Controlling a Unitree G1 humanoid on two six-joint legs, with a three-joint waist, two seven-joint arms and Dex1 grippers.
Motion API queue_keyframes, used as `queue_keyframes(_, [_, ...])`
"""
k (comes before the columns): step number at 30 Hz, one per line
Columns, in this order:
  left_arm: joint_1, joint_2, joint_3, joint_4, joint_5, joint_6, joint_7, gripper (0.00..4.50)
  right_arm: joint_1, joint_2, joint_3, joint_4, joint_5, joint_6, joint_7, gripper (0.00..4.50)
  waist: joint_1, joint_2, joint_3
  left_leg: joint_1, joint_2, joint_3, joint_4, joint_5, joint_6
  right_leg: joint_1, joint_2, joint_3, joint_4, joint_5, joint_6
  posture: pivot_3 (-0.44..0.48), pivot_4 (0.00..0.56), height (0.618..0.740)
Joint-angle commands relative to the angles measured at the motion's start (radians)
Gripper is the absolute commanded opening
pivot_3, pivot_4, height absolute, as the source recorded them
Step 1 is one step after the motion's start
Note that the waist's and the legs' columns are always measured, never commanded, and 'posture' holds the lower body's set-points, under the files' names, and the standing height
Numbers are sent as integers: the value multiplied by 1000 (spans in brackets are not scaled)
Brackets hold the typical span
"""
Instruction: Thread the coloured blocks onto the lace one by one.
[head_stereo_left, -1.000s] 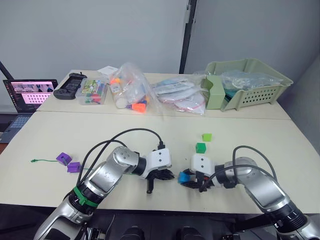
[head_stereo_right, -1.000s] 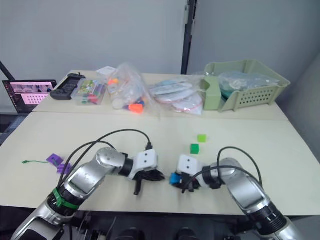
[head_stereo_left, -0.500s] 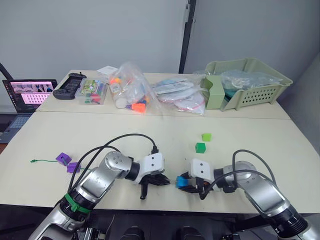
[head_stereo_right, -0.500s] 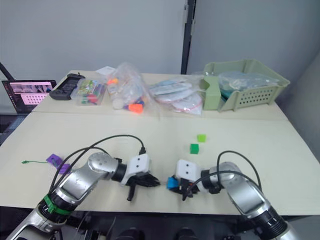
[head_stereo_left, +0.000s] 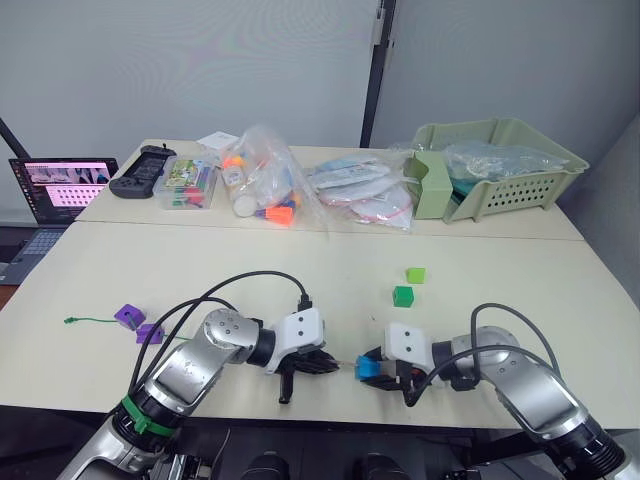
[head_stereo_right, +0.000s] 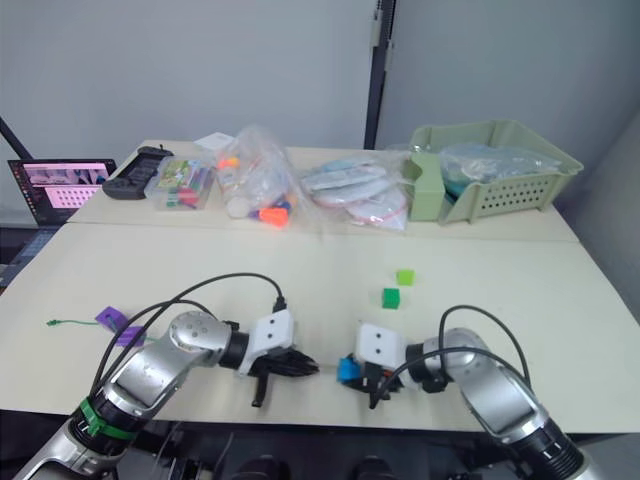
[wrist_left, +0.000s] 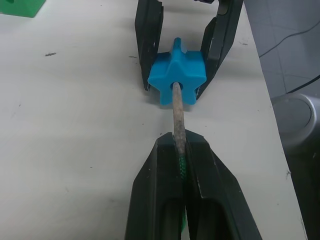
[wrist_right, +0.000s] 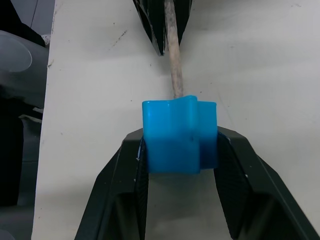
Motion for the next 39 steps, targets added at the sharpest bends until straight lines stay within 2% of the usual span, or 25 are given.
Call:
queue_keyframes(1, [16,16,32,-50,-15,-17,11,0,30,-29,10,24,-1,3,18,1339,0,0,0,0,0,0,0,0,0,0,0,0,0,0,0,0,150,740])
queue_keyframes(10, [33,38,37,-89,-31,10,18,0,40,-36,8,28,-5,-9,18,1339,3,0,0,1,0,0,0,0,0,1,0,0,-1,0,0,0,150,740])
queue_keyframes(21, [-15,70,2,-159,-14,121,48,0,29,-41,24,11,-26,-1,7,1339,5,0,0,1,0,0,0,0,0,2,0,0,-1,0,0,0,150,740])
queue_keyframes(39, [-68,109,-64,-219,-10,205,62,0,24,-40,47,-20,-33,33,-15,1339,-1,0,0,1,0,0,0,0,0,2,0,-1,-1,0,0,0,150,740])
